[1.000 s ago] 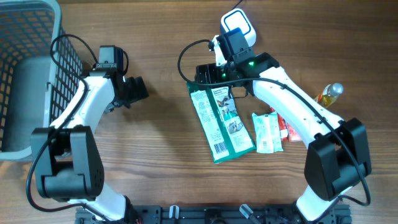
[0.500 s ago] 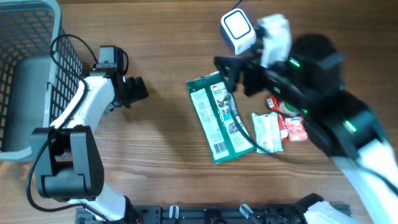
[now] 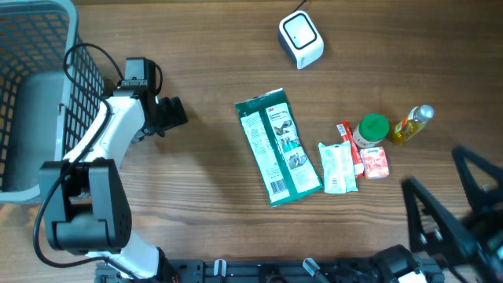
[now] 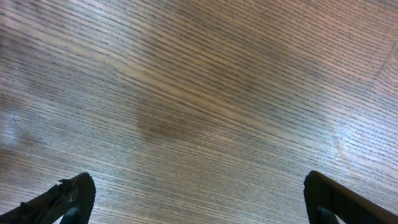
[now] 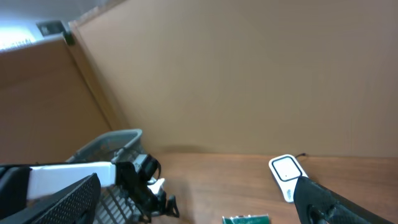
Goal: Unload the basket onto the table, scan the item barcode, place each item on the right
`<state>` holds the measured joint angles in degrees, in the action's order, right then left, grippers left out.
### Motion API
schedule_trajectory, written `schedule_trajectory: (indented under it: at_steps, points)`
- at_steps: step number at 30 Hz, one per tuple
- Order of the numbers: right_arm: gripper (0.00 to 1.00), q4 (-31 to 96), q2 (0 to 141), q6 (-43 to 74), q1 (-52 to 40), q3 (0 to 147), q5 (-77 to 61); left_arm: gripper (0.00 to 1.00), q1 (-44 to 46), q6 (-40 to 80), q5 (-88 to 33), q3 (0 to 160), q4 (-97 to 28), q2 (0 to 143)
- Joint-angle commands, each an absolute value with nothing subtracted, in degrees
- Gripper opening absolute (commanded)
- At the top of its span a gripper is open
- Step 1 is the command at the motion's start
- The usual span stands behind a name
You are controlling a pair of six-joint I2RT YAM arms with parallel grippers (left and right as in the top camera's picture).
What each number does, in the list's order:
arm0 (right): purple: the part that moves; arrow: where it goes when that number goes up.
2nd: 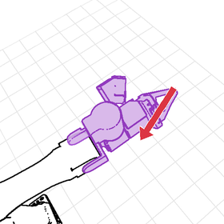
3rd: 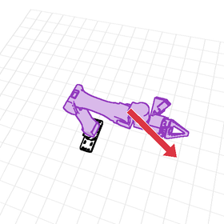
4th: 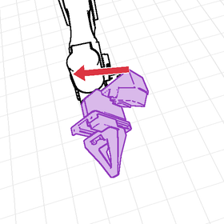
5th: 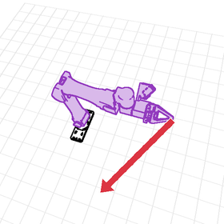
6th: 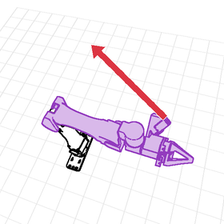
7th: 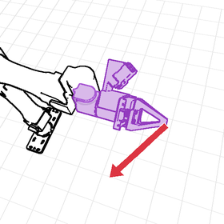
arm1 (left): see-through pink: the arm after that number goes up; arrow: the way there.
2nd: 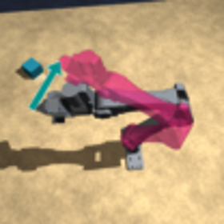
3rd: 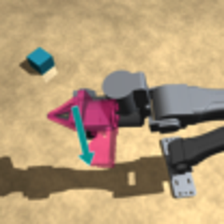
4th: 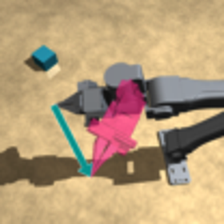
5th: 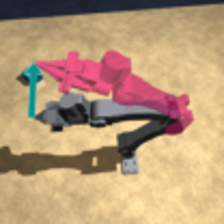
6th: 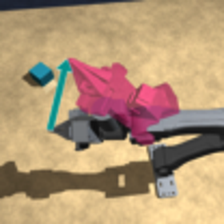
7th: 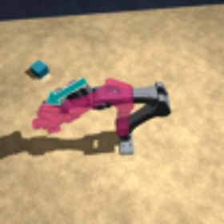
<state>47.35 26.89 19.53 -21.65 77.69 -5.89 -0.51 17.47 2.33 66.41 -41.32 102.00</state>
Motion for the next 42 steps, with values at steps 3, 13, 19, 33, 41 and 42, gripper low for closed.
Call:
schedule_trajectory:
  at_steps: [3,13,19,33,41,42]
  points:
    - [1.00,46.22,14.61,20.14,-14.35,66.00,-4.67,1.00,-0.97,18.46,3.07,67.13,-41.34,101.16]
    - [1.00,-17.82,0.84,-1.58,-9.30,26.41,-9.93,1.00,-0.97,18.46,3.09,67.13,-41.34,101.16]
    - [1.00,-27.38,0.23,-1.30,-7.40,14.37,-9.96,1.00,-0.97,18.46,3.09,67.13,-41.34,101.16]
    - [1.00,-16.12,0.19,-1.37,-6.07,0.30,-9.93,1.00,-0.97,18.46,3.07,67.13,-41.34,101.16]
    - [1.00,-0.71,0.19,-1.48,-6.09,0.30,-9.47,1.00,-0.97,18.46,3.09,67.13,-41.34,101.16]
    - [1.00,-0.71,0.19,-1.50,-6.09,0.30,-9.47,1.00,-0.97,18.46,3.09,67.13,-41.34,101.16]
